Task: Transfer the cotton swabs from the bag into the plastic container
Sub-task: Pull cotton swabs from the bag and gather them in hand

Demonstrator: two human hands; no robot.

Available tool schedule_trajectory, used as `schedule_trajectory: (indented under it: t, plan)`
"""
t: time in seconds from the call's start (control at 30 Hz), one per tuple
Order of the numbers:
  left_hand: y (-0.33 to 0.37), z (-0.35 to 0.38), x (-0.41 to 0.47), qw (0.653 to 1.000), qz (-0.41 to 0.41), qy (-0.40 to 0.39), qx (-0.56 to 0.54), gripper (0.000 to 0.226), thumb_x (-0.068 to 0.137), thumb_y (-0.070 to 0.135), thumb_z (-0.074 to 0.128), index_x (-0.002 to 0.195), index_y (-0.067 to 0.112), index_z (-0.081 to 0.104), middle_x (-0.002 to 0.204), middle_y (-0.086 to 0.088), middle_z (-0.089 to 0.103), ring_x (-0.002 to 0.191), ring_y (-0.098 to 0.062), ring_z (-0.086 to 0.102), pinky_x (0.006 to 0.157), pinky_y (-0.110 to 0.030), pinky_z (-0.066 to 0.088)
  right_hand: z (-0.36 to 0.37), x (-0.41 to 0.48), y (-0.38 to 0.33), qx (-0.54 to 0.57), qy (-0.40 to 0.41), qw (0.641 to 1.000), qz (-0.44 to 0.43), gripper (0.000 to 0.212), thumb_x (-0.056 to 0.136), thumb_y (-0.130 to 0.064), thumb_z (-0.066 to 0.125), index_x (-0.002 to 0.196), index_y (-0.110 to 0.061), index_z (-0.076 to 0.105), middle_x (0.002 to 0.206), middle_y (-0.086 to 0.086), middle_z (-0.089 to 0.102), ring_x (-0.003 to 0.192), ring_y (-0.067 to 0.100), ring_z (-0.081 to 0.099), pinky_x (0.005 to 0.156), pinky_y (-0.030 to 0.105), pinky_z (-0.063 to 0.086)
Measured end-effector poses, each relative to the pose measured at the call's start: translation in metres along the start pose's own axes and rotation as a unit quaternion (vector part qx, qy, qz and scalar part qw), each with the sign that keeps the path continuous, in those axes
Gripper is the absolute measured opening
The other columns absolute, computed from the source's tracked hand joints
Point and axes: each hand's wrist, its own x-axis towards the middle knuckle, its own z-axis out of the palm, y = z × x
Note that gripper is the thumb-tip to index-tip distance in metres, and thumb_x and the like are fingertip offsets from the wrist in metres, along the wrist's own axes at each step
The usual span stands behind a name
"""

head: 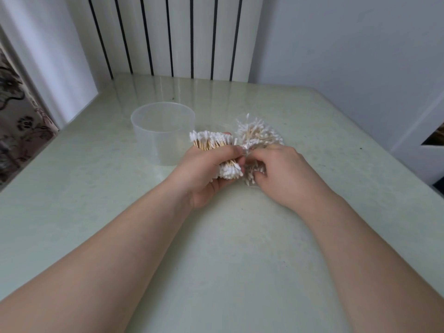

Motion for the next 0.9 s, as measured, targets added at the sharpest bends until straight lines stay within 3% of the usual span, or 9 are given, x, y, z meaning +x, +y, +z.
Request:
schedule_trajectory:
  t: [0.1, 0.2, 0.3, 0.47, 0.6, 0.73, 0.8, 0.9]
  plan:
    - [-0.0005, 0.0021, -0.0003, 1.0, 0.001, 0.006, 0.02, 0.013, 0.087, -0.004, 0.068, 0.082, 0.006, 0.073, 0.081, -0.012, 0.072, 0.066, -0.014, 0.068, 0.069, -0.028, 0.06, 0.0008, -0.0003, 0.0017, 0.012, 0.006, 1.0, 0.012, 0.029, 0.086, -0.014, 0.057, 0.106, -0.03, 0.07, 0.093, -0.002, 0.068, 0.086, 0.023, 0.063, 0.073, 0.03, 0.049]
    - [-0.0011, 0.0007, 0.0004, 1.0, 0.004, 0.017, 0.025, 0.023, 0.086, -0.007, 0.067, 0.071, 0.008, 0.077, 0.092, -0.019, 0.072, 0.065, -0.015, 0.068, 0.068, -0.028, 0.06, 0.0007, -0.0012, 0.0031, 0.04, 0.016, 0.999, 0.025, 0.027, 0.085, -0.011, 0.054, 0.097, -0.028, 0.07, 0.078, -0.004, 0.059, 0.07, 0.02, 0.054, 0.065, 0.026, 0.042]
    - [-0.0005, 0.0018, -0.0015, 1.0, 0.003, 0.02, 0.023, 0.016, 0.087, -0.008, 0.065, 0.083, 0.006, 0.071, 0.092, -0.019, 0.071, 0.062, -0.014, 0.068, 0.064, -0.026, 0.059, -0.0014, -0.0023, 0.0036, 0.055, 0.002, 0.998, 0.01, 0.028, 0.082, -0.009, 0.058, 0.1, -0.028, 0.069, 0.087, -0.007, 0.063, 0.08, 0.019, 0.06, 0.072, 0.03, 0.049]
    - [0.0013, 0.001, -0.0015, 0.999, 0.008, 0.0, 0.047, 0.037, 0.088, -0.006, 0.065, 0.059, 0.016, 0.076, 0.079, -0.011, 0.069, 0.062, -0.013, 0.066, 0.067, -0.027, 0.057, -0.0036, -0.0057, 0.0011, 0.061, -0.031, 0.998, -0.006, 0.033, 0.083, -0.007, 0.057, 0.104, -0.03, 0.068, 0.081, -0.012, 0.057, 0.081, 0.017, 0.06, 0.07, 0.027, 0.047]
    - [0.0022, 0.0017, -0.0019, 1.0, 0.015, 0.006, 0.023, 0.025, 0.088, -0.007, 0.065, 0.075, 0.014, 0.068, 0.071, -0.008, 0.067, 0.063, -0.015, 0.066, 0.064, -0.029, 0.06, -0.0047, -0.0038, 0.0012, 0.061, -0.046, 0.996, -0.039, 0.037, 0.088, -0.007, 0.058, 0.109, -0.034, 0.073, 0.073, -0.019, 0.048, 0.077, 0.008, 0.049, 0.066, 0.016, 0.034]
    - [0.0015, -0.0009, -0.0007, 1.0, 0.008, 0.002, 0.025, 0.035, 0.089, -0.007, 0.066, 0.062, 0.014, 0.074, 0.075, -0.011, 0.07, 0.069, -0.019, 0.071, 0.062, -0.03, 0.062, -0.0068, -0.0009, 0.0, 0.027, -0.058, 0.996, -0.064, 0.029, 0.091, -0.013, 0.06, 0.106, -0.031, 0.077, 0.072, -0.015, 0.044, 0.077, 0.009, 0.046, 0.071, 0.021, 0.033]
    - [0.0003, -0.0005, 0.0, 1.0, 0.005, -0.003, 0.021, 0.028, 0.089, -0.006, 0.067, 0.071, 0.014, 0.073, 0.08, -0.012, 0.071, 0.072, -0.02, 0.072, 0.064, -0.031, 0.063, -0.0078, -0.0013, 0.0003, 0.027, -0.061, 0.996, -0.062, 0.026, 0.09, -0.013, 0.06, 0.103, -0.03, 0.076, 0.074, -0.015, 0.046, 0.08, 0.012, 0.051, 0.074, 0.025, 0.039]
    - [-0.0023, -0.0015, 0.0032, 1.0, -0.001, 0.012, 0.027, 0.013, 0.088, -0.003, 0.069, 0.087, 0.01, 0.07, 0.092, -0.015, 0.074, 0.082, -0.022, 0.073, 0.075, -0.037, 0.064, -0.0067, -0.0033, 0.0001, 0.033, -0.073, 0.995, -0.056, 0.029, 0.092, -0.012, 0.056, 0.107, -0.03, 0.072, 0.093, -0.005, 0.056, 0.091, 0.017, 0.054, 0.083, 0.03, 0.044]
